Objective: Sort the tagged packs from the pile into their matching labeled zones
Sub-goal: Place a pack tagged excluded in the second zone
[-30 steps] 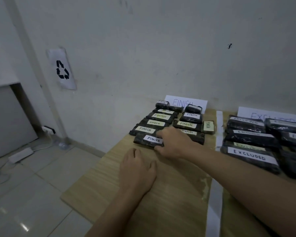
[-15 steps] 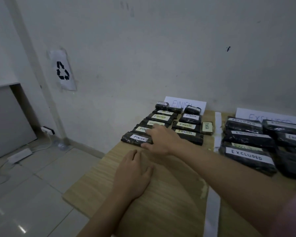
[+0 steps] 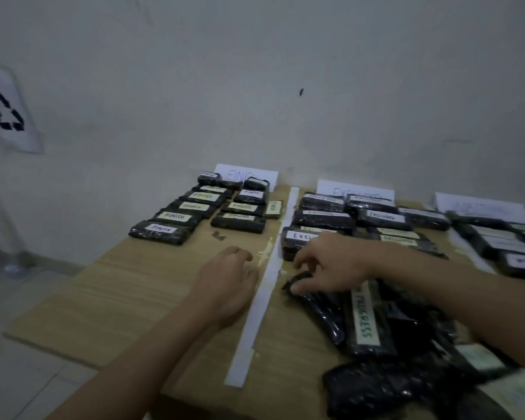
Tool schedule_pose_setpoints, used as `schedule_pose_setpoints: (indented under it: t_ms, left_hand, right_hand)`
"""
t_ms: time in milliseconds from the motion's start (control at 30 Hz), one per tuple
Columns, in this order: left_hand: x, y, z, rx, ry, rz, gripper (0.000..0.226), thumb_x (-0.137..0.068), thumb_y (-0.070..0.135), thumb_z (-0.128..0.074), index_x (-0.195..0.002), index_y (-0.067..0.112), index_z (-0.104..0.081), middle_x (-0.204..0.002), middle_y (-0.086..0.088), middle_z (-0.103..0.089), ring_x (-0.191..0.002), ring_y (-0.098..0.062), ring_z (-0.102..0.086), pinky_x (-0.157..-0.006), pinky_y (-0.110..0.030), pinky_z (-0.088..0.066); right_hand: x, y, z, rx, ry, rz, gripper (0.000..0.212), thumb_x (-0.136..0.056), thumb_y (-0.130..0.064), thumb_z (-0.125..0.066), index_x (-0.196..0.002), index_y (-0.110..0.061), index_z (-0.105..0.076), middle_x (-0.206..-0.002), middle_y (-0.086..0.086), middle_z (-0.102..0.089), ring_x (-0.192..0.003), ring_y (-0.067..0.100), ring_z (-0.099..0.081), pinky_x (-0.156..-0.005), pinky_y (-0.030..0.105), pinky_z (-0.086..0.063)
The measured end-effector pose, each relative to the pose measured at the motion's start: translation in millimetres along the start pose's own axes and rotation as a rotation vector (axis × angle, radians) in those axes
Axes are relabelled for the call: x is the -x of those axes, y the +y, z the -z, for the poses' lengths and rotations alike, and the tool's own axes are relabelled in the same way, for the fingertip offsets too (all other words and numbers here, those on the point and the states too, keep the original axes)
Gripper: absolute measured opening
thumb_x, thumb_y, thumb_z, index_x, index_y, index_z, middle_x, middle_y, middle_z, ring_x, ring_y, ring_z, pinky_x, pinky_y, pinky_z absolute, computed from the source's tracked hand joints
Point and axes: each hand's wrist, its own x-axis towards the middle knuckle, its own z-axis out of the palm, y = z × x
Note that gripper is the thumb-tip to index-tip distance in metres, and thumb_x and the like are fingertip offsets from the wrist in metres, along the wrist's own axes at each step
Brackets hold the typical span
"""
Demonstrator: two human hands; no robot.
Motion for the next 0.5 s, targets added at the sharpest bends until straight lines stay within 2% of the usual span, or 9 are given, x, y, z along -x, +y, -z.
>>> schedule_pose_setpoints:
  t_ms: [33,100,200,267,333,367,433,500]
  left_hand:
    - [1,8,-3,0.019,-0.009,-0.015,0.036,-0.093,0.030,-0.045,-0.125,0.015,-0.052,-0.130,-0.002,-0.052,-0.116,-0.019,-0.050,-0.094,-0.031,-0.040]
    - [2,20,-9,0.076,-0.012,-0.026,0.036,-0.093,0.029,-0.046,-0.124,0.013,-0.054,-0.128,-0.003,-0.054,-0.116,-0.019,-0.050,-0.095,-0.031,-0.040]
    - [5,30,-9,0.244,0.001,0.025,0.028,-0.094,0.027,-0.047,-0.113,0.013,-0.062,-0.119,-0.005,-0.061,-0.109,-0.018,-0.054,-0.089,-0.028,-0.041]
    - [8,37,-4,0.484,-0.001,0.112,0.022,-0.096,0.027,-0.043,-0.097,0.019,-0.064,-0.111,-0.007,-0.065,-0.097,-0.015,-0.058,-0.080,-0.029,-0.043]
    - [10,44,5,0.845,-0.096,0.233,0.027,-0.097,0.031,-0.038,-0.091,0.022,-0.063,-0.110,-0.007,-0.066,-0.096,-0.015,-0.060,-0.084,-0.034,-0.047]
    - [11,47,9,0.995,-0.180,0.267,0.029,-0.096,0.035,-0.037,-0.095,0.023,-0.064,-0.110,-0.005,-0.066,-0.098,-0.016,-0.062,-0.085,-0.035,-0.049]
    - [13,52,16,1.096,-0.323,0.225,0.032,-0.091,0.043,-0.039,-0.109,0.027,-0.061,-0.113,0.002,-0.065,-0.099,-0.017,-0.066,-0.081,-0.034,-0.052]
    - [11,60,23,1.126,-0.326,0.184,0.033,-0.087,0.037,-0.051,-0.118,0.025,-0.058,-0.115,0.000,-0.065,-0.100,-0.021,-0.067,-0.079,-0.034,-0.054]
  right_hand:
    - [5,-2,-6,0.038,-0.031,-0.048,0.056,-0.076,-0.065,-0.058,-0.109,-0.020,-0.060,-0.093,-0.001,-0.061,-0.083,0.016,-0.056,-0.077,0.029,-0.049]
    - [9,-5,-15,0.056,-0.009,-0.103,0.060,-0.072,-0.067,-0.061,-0.111,-0.023,-0.056,-0.090,-0.005,-0.052,-0.090,0.019,-0.055,-0.076,0.032,-0.049]
    - [12,-4,-17,-0.104,0.113,-0.133,0.050,-0.070,-0.052,-0.070,-0.109,-0.023,-0.057,-0.090,-0.005,-0.051,-0.092,0.019,-0.056,-0.076,0.032,-0.051]
    - [17,-2,-11,-0.346,0.240,-0.167,0.041,-0.071,-0.036,-0.073,-0.106,-0.022,-0.058,-0.087,-0.003,-0.057,-0.083,0.017,-0.058,-0.070,0.028,-0.052]
    - [25,2,-3,-0.703,0.395,-0.185,0.034,-0.074,-0.022,-0.073,-0.105,-0.023,-0.058,-0.089,0.001,-0.064,-0.080,0.017,-0.062,-0.067,0.027,-0.053]
    - [29,4,0,-0.908,0.471,-0.165,0.034,-0.076,-0.013,-0.072,-0.104,-0.023,-0.058,-0.094,0.007,-0.066,-0.083,0.019,-0.064,-0.071,0.031,-0.056]
    - [38,10,5,-1.258,0.598,-0.086,0.039,-0.078,0.006,-0.066,-0.105,-0.022,-0.058,-0.105,0.015,-0.065,-0.086,0.023,-0.065,-0.074,0.033,-0.058]
    - [50,16,6,-1.434,0.671,-0.024,0.045,-0.078,0.017,-0.059,-0.104,-0.021,-0.059,-0.105,0.014,-0.065,-0.084,0.021,-0.067,-0.071,0.028,-0.057]
